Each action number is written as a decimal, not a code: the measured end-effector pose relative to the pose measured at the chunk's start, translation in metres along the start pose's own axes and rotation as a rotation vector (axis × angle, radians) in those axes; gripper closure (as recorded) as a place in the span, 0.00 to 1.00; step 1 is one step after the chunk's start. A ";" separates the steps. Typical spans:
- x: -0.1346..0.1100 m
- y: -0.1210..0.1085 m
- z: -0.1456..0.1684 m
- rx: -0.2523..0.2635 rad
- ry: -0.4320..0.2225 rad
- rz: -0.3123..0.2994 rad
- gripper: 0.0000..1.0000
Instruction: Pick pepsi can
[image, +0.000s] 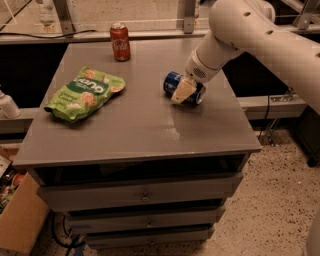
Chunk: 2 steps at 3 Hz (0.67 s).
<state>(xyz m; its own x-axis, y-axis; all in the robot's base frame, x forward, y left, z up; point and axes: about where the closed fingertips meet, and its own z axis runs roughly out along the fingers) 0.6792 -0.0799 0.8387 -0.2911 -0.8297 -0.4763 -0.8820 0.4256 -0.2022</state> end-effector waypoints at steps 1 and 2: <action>-0.006 0.002 -0.014 -0.022 -0.041 0.000 0.65; -0.015 0.015 -0.033 -0.075 -0.100 -0.009 0.87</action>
Offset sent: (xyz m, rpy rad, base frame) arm -0.0440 0.0132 0.0613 0.1998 0.0334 0.1218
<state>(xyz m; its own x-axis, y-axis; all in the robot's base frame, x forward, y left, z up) 0.6581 -0.0726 0.8710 -0.2477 -0.7919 -0.5582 -0.9109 0.3866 -0.1443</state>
